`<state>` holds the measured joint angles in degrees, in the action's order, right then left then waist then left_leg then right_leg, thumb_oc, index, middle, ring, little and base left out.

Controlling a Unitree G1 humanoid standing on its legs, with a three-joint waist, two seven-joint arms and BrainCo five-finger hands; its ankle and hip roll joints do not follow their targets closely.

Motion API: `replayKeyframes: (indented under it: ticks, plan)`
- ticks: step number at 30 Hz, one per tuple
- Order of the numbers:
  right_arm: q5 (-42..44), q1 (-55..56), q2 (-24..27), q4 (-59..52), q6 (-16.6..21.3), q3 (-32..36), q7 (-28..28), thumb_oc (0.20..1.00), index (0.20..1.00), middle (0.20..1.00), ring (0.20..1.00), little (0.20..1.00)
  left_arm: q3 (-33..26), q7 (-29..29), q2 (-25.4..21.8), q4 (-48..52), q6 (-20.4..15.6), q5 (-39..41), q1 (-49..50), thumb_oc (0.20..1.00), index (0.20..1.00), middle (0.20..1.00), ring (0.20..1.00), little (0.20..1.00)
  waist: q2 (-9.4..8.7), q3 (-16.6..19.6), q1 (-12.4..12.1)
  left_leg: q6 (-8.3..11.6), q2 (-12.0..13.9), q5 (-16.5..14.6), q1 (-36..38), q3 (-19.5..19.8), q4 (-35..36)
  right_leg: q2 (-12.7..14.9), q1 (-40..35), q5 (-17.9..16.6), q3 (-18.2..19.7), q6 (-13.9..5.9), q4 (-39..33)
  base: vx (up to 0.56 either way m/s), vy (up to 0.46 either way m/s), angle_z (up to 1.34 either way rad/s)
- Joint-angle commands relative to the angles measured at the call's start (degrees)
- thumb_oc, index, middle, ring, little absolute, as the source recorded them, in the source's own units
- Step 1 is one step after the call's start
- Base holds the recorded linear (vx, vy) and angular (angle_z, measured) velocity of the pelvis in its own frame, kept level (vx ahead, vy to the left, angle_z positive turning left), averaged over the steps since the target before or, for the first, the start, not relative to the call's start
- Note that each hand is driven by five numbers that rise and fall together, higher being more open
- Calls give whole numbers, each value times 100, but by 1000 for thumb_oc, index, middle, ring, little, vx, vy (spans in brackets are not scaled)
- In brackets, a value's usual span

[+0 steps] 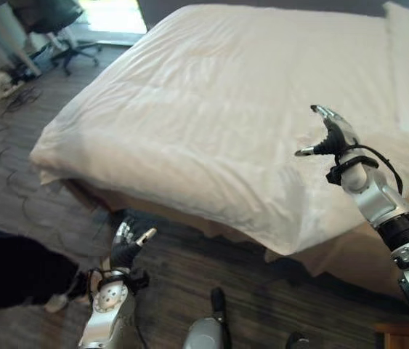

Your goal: Making the bed.

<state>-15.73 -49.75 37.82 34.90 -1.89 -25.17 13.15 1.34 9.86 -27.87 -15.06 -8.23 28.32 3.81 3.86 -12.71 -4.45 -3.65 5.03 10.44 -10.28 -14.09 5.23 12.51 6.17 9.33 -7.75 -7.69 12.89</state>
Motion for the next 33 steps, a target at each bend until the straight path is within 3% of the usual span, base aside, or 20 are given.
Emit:
replayKeyframes:
  ticks: [1, 5, 11, 17, 18, 22, 24, 25, 26, 27, 28, 30, 33]
  plan:
    - [-7, -1171, 288, 256, -56, -137, 431, 1000, 1000, 1000, 1000, 1000, -245, -84, -522, 116, -391, -110, -384, 1000, 1000, 1000, 1000, 1000, -430, -409, 80, 886, 249, -821, 786, 91, -34, -17, 51, -724, 523, -25, -1340, 150, -74, 29]
    - [-23, -1703, 306, 763, -16, -379, 491, 1000, 1000, 1000, 1000, 1000, -346, -54, -577, 47, -449, -42, -389, 1000, 1000, 1000, 1000, 1000, -419, -421, 49, 966, 286, -729, 745, 31, -23, 59, 149, -1066, 451, -76, -1514, 79, -86, 8]
    - [-58, -2232, 548, 1133, -12, -812, 501, 1000, 1000, 1000, 1000, 1000, -389, -56, -482, 92, -489, -52, -252, 1000, 1000, 1000, 1000, 1000, -227, -487, 44, 1153, 602, -517, 447, 28, -23, -144, 439, -1107, 331, 18, -1499, 31, -134, -7]
    - [-59, -2748, 712, 1496, 75, -1192, 631, 1000, 1000, 1000, 1000, 1000, -376, -24, -465, 94, -592, 31, -378, 1000, 1000, 1000, 1000, 1000, 159, -754, 16, 1361, 864, -200, -49, 32, -23, -314, 931, -1018, 158, 85, -1322, -38, -118, -4]
    - [-27, -2937, 785, 1749, 91, -1341, 662, 1000, 1000, 1000, 1000, 1000, -331, -13, -500, 68, -627, 77, -469, 1000, 1000, 1000, 1000, 1000, 309, -862, -16, 1406, 920, -59, -255, -3, -23, -315, 1121, -1032, 129, 101, -1277, -45, -100, 0]
    - [110, -3089, 862, 2082, 115, -1486, 665, 1000, 1000, 1000, 1000, 1000, -327, -21, -469, -31, -647, 147, -550, 1000, 1000, 1000, 1000, 1000, 476, -925, -17, 1473, 986, 25, -497, -73, -23, -307, 1425, -977, 73, 107, -1133, -52, -52, 0]
    - [163, -3105, 892, 2249, 114, -1530, 657, 915, 915, 915, 915, 915, -373, -32, -448, -47, -652, 192, -499, 1000, 1000, 1000, 1000, 1000, 559, -918, -27, 1482, 992, 35, -587, -43, -23, -341, 1525, -982, 134, 112, -1157, -24, -8, -1]
    - [236, -3092, 937, 2367, 131, -1562, 633, 504, 504, 504, 504, 504, -395, -58, -372, -121, -646, 273, -408, 1000, 1000, 1000, 1000, 1000, 604, -933, -52, 1482, 966, 45, -656, 50, -23, -395, 1614, -995, 210, 129, -1164, -36, -9, -6]
    - [237, -3094, 937, 2369, 132, -1565, 633, 504, 504, 504, 504, 504, -395, -59, -371, -121, -647, 274, -409, 1000, 1000, 1000, 1000, 1000, 605, -930, -54, 1482, 966, 45, -658, 48, -23, -395, 1618, -995, 212, 129, -1162, -47, -24, -11]
    - [281, -3072, 1005, 2426, 132, -1564, 647, 404, 404, 404, 404, 404, -403, -58, -331, -171, -642, 305, -374, 1000, 1000, 1000, 1000, 1000, 601, -947, -78, 1503, 925, 49, -665, 151, -23, -432, 1633, -987, 254, 150, -1159, -45, -29, -16]
    - [313, -3005, 1093, 2408, 128, -1533, 680, 200, 200, 200, 200, 200, -384, -40, -284, -185, -646, 322, -346, 1000, 1000, 1000, 1000, 1000, 574, -986, -94, 1503, 838, 33, -633, 335, -23, -467, 1627, -972, 287, 174, -1153, -68, -47, -17]
    - [305, -2897, 1156, 2237, 107, -1512, 696, 200, 200, 200, 200, 200, -391, -28, -233, -132, -620, 324, -268, 1000, 1000, 1000, 1000, 1000, 532, -1079, -93, 1415, 676, -128, -452, 646, -44, -507, 1592, -949, 368, 224, -1113, -112, -58, -6]
    - [343, -2630, 1211, 1655, 107, -1315, 663, 200, 200, 200, 200, 200, -399, -97, -226, -92, -579, 303, -295, 1000, 1000, 1000, 1000, 1000, 331, -1258, 104, 1227, 293, -1109, -252, 849, -1206, -358, 1532, -1034, 511, 279, -1098, -158, -49, -2]
